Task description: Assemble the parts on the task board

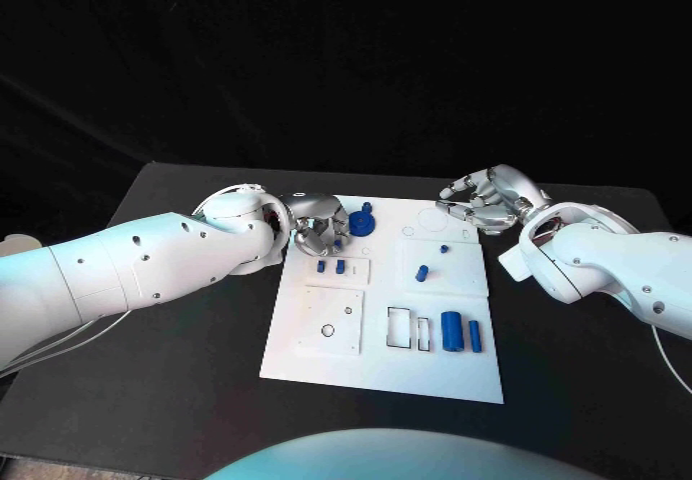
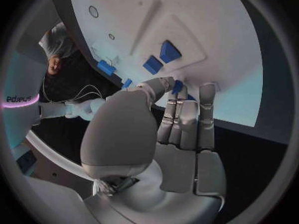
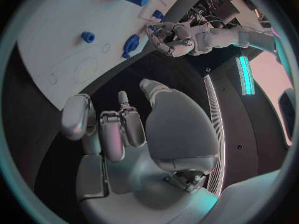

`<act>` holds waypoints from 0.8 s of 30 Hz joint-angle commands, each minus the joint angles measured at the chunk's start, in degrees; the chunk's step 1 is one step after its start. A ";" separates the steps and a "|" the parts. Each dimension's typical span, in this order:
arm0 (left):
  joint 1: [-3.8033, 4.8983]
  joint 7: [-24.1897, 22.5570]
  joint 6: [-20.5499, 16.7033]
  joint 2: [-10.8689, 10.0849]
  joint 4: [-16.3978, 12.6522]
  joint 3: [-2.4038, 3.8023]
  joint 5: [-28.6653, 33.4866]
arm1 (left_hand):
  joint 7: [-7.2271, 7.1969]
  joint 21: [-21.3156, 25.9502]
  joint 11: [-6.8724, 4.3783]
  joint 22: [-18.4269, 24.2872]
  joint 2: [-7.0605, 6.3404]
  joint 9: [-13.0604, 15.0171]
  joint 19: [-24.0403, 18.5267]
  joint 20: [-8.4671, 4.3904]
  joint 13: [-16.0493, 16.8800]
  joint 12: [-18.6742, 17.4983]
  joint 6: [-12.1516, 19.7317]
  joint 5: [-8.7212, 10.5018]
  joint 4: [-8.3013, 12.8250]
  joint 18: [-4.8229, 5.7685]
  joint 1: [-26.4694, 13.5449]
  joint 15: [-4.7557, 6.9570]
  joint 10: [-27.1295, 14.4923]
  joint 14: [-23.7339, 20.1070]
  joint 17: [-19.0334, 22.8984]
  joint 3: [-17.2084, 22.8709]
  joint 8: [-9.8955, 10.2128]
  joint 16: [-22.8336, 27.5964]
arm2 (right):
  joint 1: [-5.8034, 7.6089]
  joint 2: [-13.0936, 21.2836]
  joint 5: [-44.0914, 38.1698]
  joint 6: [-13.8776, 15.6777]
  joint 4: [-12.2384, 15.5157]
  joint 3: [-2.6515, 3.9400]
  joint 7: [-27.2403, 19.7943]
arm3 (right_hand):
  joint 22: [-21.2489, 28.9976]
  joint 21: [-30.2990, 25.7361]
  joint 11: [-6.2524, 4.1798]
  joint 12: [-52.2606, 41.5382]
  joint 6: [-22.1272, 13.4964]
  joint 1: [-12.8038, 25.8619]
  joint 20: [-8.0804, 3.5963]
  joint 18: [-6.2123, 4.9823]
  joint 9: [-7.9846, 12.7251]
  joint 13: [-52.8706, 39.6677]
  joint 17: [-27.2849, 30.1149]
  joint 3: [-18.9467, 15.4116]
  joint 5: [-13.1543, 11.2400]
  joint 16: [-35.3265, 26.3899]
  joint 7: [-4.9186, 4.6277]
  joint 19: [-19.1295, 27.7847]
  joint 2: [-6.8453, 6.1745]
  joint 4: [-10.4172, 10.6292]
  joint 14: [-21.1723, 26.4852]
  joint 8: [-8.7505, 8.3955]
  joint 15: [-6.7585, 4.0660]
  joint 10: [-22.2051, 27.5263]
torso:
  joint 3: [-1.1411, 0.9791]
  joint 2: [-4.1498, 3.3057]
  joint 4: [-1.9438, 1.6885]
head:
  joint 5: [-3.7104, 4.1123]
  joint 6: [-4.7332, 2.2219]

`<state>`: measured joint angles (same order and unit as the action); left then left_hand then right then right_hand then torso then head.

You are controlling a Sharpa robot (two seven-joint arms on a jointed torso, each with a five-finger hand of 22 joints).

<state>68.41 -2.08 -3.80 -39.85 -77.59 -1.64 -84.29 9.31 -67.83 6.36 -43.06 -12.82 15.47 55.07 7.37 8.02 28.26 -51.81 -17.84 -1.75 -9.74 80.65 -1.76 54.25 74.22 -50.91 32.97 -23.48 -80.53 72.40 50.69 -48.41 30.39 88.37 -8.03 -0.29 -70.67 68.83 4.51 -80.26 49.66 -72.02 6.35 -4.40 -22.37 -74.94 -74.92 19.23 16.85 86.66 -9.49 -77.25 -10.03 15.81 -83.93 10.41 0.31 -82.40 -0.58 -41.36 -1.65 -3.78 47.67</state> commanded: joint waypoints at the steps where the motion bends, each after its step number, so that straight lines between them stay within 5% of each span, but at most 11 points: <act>1: -0.06 -0.73 0.31 0.02 -0.16 -0.02 0.14 | 0.52 0.59 0.37 0.62 -0.29 0.15 -0.54 0.58 -0.67 -1.60 0.75 0.06 -0.44 -0.28 -0.79 -0.75 -1.66 -0.22 0.51 0.28 0.84 0.16 | -0.05 0.00 -0.16 0.10 0.00 0.01 -0.42 | 0.05 -0.40 0.02 0.20 -0.43 -0.02 -0.07 -1.19 0.05 -4.43 -6.74 0.05 0.17 -0.21 0.04 0.48 0.27 0.36 -4.02 0.36 -0.03 0.50 | 0.01 -0.04 -0.02 | 0.00 0.01; 11: -0.06 -1.32 -0.33 -0.08 -0.35 0.00 0.16 | 1.05 1.41 1.36 1.63 -1.42 0.56 -0.91 1.48 -2.02 -4.25 1.88 0.11 -0.91 -0.39 -1.58 -1.66 -5.20 -0.94 1.76 -0.49 1.71 0.11 | -0.06 0.06 -0.15 0.10 -0.02 0.01 -0.40 | 0.05 -0.40 0.02 0.20 -0.43 -0.02 -0.07 -1.19 0.05 -4.43 -6.74 0.05 0.17 -0.21 0.04 0.48 0.27 0.36 -4.02 0.36 -0.03 0.50 | -0.01 -0.05 -0.01 | 0.05 0.05; 24: -0.06 -2.15 -1.59 -0.25 -0.57 0.01 0.68 | 1.46 2.64 1.97 3.20 -1.32 0.67 -1.83 2.10 -2.66 -4.86 3.58 -0.02 -1.34 -0.62 -1.09 -2.26 -8.36 -2.25 3.76 -3.03 2.89 0.24 | -0.07 0.03 -0.15 0.07 -0.28 0.01 -0.40 | 0.14 -0.53 0.02 0.20 -0.47 -0.02 -0.08 -1.21 0.07 -4.44 -6.73 0.02 0.17 -0.23 0.04 0.54 0.28 0.38 -4.01 0.40 -0.03 0.50 | 0.00 0.02 0.01 | 0.09 0.00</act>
<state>68.35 -3.03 -4.28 -40.10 -77.95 -1.66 -84.16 10.75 -65.57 8.31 -39.92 -14.03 16.09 53.62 9.27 5.41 23.74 -48.51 -17.83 -3.09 -9.74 79.45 -4.11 46.16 72.28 -47.21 30.18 -20.75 -80.53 72.36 50.73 -48.40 30.45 88.14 -8.03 -0.30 -70.58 68.62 4.51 -80.26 49.66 -72.02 6.14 -5.30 -22.38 -74.92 -74.91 19.23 16.85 86.66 -9.49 -77.04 -10.03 15.81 -83.93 10.63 0.31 -82.40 -0.58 -41.36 -1.64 -3.72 47.72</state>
